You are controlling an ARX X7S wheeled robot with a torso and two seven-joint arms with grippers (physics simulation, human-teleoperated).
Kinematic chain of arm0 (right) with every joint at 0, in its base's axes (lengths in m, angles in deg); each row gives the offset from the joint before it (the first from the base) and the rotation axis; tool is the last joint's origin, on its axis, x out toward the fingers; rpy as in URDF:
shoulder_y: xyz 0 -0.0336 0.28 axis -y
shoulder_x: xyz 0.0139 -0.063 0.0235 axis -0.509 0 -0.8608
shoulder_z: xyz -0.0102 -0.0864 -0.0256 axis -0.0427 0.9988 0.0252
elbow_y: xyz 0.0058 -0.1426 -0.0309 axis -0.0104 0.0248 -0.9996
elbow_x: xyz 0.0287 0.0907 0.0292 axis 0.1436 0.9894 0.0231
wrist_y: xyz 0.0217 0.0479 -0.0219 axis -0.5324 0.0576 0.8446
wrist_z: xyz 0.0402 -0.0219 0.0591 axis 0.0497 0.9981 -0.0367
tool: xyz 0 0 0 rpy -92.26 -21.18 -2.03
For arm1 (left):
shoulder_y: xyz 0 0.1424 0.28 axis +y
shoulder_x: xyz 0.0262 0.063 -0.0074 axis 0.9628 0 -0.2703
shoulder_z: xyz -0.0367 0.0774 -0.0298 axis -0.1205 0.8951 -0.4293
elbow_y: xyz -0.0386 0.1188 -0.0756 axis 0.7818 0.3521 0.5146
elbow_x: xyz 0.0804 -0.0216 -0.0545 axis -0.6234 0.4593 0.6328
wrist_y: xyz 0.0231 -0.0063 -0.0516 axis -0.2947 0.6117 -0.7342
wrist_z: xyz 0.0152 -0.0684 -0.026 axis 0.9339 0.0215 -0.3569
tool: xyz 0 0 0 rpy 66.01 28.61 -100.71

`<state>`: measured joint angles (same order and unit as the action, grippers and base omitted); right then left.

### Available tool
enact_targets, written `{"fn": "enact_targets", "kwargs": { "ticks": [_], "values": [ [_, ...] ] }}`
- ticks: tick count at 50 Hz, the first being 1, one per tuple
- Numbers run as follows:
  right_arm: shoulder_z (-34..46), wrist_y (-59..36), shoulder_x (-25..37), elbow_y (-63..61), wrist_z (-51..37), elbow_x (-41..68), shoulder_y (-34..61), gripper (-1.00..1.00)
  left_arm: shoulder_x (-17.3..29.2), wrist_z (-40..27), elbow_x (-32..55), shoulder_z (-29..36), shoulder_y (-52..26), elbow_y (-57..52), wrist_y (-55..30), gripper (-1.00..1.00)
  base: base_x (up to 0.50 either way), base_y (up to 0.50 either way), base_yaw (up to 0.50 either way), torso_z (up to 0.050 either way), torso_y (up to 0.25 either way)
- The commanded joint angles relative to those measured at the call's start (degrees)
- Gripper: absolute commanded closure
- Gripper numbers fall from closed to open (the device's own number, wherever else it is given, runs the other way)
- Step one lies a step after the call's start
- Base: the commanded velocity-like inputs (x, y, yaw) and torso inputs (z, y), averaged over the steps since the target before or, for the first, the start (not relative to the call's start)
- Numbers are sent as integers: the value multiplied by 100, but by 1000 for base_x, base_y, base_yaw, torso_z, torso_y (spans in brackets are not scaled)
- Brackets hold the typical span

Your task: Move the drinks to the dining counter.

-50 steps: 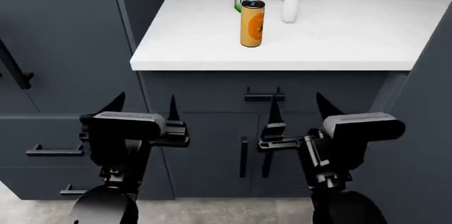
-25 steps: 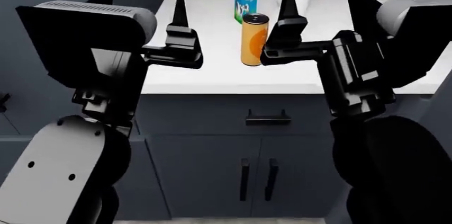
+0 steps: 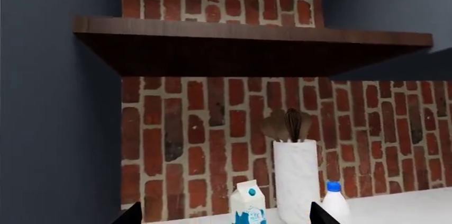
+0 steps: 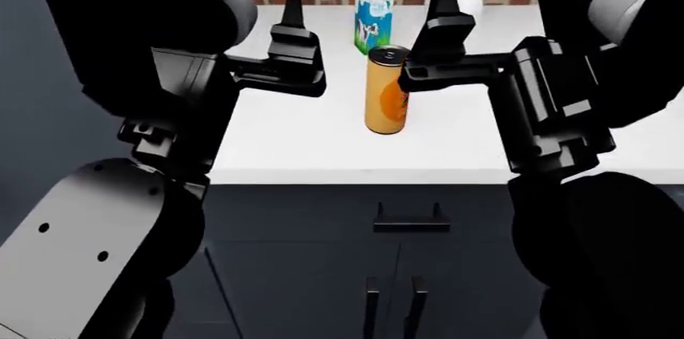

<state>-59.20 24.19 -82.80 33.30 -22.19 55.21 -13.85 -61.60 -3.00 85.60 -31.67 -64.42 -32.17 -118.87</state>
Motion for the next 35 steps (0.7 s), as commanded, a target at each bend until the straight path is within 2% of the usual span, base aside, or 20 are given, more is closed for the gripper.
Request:
{"fn": "enact_targets", "kwargs": {
  "ticks": [1,22,31,35],
  "values": [
    [-61,-171,43,-132,-101,250,53,-100,-5,-158,406,-121,-105,-24,-316,-100,70,0,0,0,0],
    [76,27,130,-79,-178,457,77,-100,175,-373,698,-143,-45,-73,-183,-100,414,-3,0,0,0],
    [48,-167,177,-189,-320,572,113,-100,203,-453,840,-194,42,-108,-155,-100,500,-79,0,0,1],
    [-48,-479,243,-302,-613,497,211,-100,94,-263,1344,-364,7,-143,-628,-100,237,-40,0,0,7]
  ]
}}
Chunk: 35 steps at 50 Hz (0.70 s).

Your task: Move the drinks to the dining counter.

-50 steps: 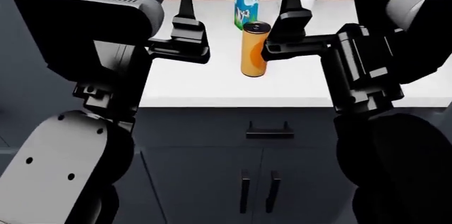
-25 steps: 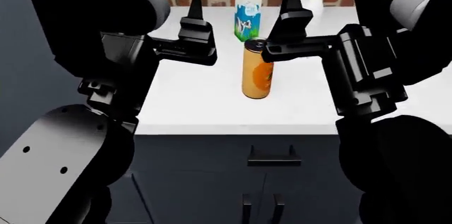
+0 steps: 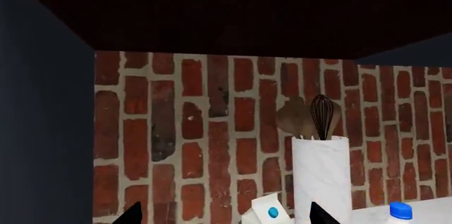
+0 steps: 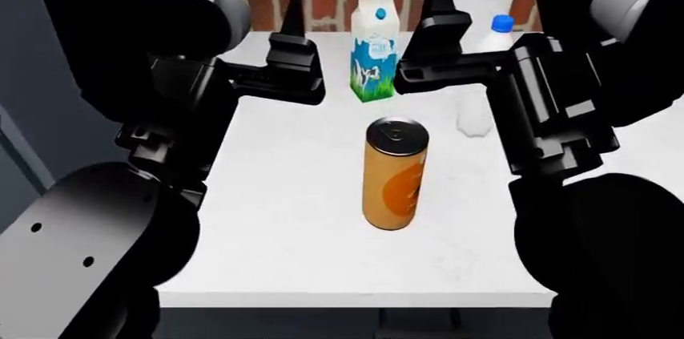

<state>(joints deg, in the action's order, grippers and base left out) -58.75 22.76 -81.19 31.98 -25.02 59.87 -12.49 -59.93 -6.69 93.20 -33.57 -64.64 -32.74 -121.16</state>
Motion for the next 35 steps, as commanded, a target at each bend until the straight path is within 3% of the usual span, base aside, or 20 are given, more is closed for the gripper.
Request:
{"fn": "enact_targets", "kwargs": {
  "ticks": [1,6,8,12,15,20,35],
  "values": [
    [-89,-413,90,-160,-370,41,85,-100,-79,126,673,-175,17,-69,-528,-100,0,0,0,0,0],
    [-243,-732,87,-60,-571,58,117,-100,-322,192,1627,-663,-78,118,-1544,-100,0,0,0,0,0],
    [-337,-768,86,-107,-632,64,172,-100,-350,-309,2448,-1097,-199,431,-1934,-100,0,0,0,0,0],
    [-371,-884,112,-82,-687,100,206,-100,-258,-538,3013,-1280,-183,537,-2096,-100,0,0,0,0,0],
    [-343,-882,82,5,-680,139,217,-100,-127,-1223,3952,-1274,-297,848,-2166,-100,0,0,0,0,0],
    [-341,-907,103,77,-692,177,254,-100,131,-1251,4002,-913,-201,850,-1923,-100,0,0,0,0,0],
    [-160,-878,148,230,-730,239,256,-100,361,-1249,5275,-914,-71,740,-1899,-100,0,0,0,0,0]
  ]
}}
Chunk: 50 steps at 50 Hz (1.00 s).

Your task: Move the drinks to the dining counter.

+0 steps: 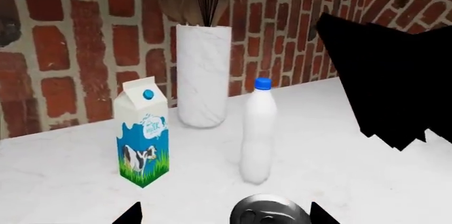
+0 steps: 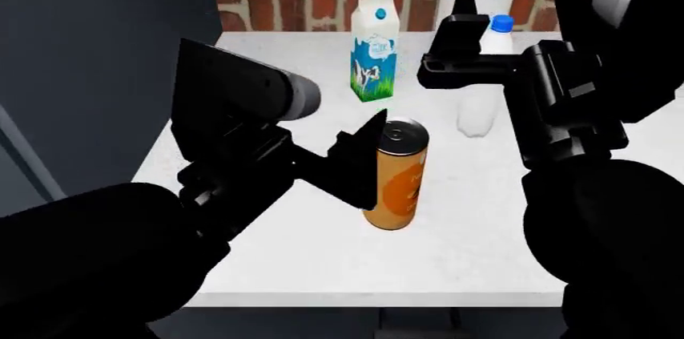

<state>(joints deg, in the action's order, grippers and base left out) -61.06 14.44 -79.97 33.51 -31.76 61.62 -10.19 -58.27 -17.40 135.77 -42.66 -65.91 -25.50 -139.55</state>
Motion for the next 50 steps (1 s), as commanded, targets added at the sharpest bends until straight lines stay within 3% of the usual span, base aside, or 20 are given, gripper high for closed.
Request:
{"fn": "enact_targets", "kwargs": {
  "ticks": [1,8,20,32,50],
  "values": [
    [95,-37,36,94,-53,65,8,-100,214,-159,1087,-13,81,21,-30,-100,0,0,0,0,0],
    [102,-51,56,116,-72,118,53,-100,385,-8,916,262,173,38,125,-100,0,0,0,0,0],
    [36,-17,125,55,-99,204,-52,-100,709,345,-101,1078,359,412,545,-100,0,0,0,0,0],
    [5,80,179,79,-110,258,-112,-100,872,1216,-82,1483,466,758,897,-100,0,0,0,0,0],
    [82,273,279,189,-113,273,-226,-100,999,2273,-1157,2416,296,1841,1767,-100,0,0,0,0,0]
  ]
}}
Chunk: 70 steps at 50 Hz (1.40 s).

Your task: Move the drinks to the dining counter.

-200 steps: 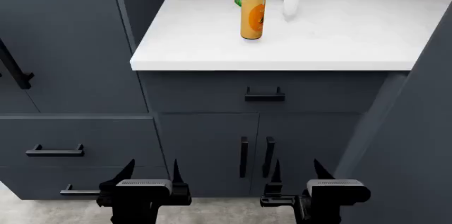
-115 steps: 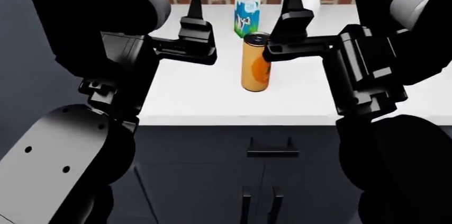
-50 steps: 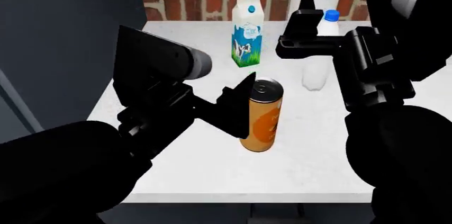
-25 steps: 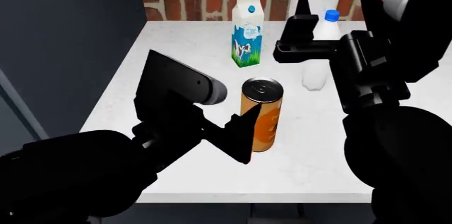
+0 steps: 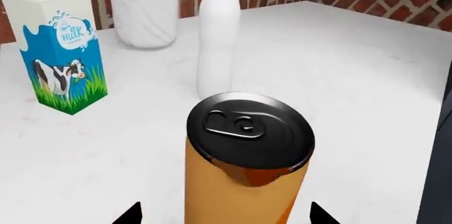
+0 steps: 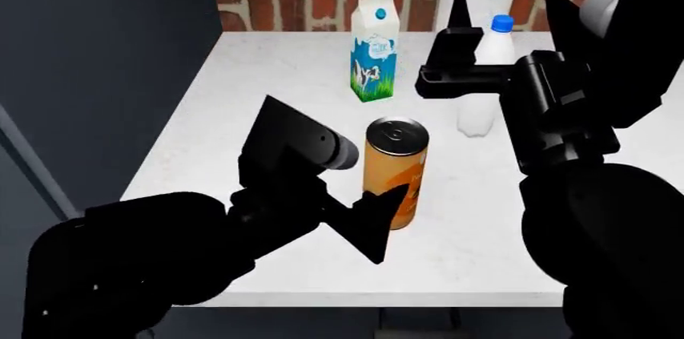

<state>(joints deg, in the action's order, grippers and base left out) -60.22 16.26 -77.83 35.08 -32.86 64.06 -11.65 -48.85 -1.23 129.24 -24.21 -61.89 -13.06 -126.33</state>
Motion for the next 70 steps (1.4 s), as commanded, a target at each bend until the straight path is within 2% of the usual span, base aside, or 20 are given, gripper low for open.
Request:
{"fn": "enact_targets", "kwargs": {
  "ticks": [1,9,17,18,30,32,33,35,40,45,52,56,61,66,70],
  "values": [
    [-15,96,74,28,-8,30,-101,-100,54,752,-547,654,-106,647,495,-100,0,0,0,0,0],
    [-89,89,118,-56,-35,97,-165,-100,82,1200,-656,950,-209,955,682,-100,0,0,0,0,0],
    [-90,177,151,-23,-28,116,-232,-100,53,1124,-817,1004,-241,1017,874,-100,0,0,0,0,0],
    [-111,175,159,-33,-29,128,-240,-100,97,1165,-901,1111,-226,960,917,100,0,0,0,0,0],
    [-150,221,188,-37,-65,182,-248,-100,163,828,-798,781,-98,832,1006,100,0,0,0,0,0],
    [-118,274,201,18,-49,163,-268,-100,48,180,-794,507,-115,668,870,100,0,0,0,0,0],
    [-111,279,203,25,-50,165,-267,-100,26,90,-760,441,-103,578,872,100,0,0,0,0,0],
    [-103,270,204,32,-56,178,-256,-100,-102,-440,-405,6,-190,223,656,100,0,0,0,0,4],
    [-102,351,217,86,-40,180,-356,-100,-246,-1187,405,-368,-331,-590,135,100,0,0,0,0,0],
    [-159,332,239,36,-58,233,-395,-100,-339,-1782,1197,-550,-540,-1091,-233,100,0,0,0,0,0],
    [-224,221,305,80,-177,219,-513,-100,-332,-2116,1510,-624,-600,-1261,-263,100,0,0,0,0,0],
    [-262,209,296,254,-154,256,-537,-100,-311,-2742,2077,-739,-815,-1450,-386,100,0,0,0,0,3],
    [-221,237,326,353,-145,240,-583,-100,-246,-2932,2238,-770,-881,-1527,-357,100,0,0,0,0,0],
    [-210,333,376,487,-121,197,-658,-100,-142,-2725,1896,-819,-848,-1464,-201,100,0,0,0,0,0],
    [-206,413,418,597,-106,159,-705,-100,-58,-2824,1865,-918,-862,-1472,-128,100,0,0,0,0,0]
  ]
}}
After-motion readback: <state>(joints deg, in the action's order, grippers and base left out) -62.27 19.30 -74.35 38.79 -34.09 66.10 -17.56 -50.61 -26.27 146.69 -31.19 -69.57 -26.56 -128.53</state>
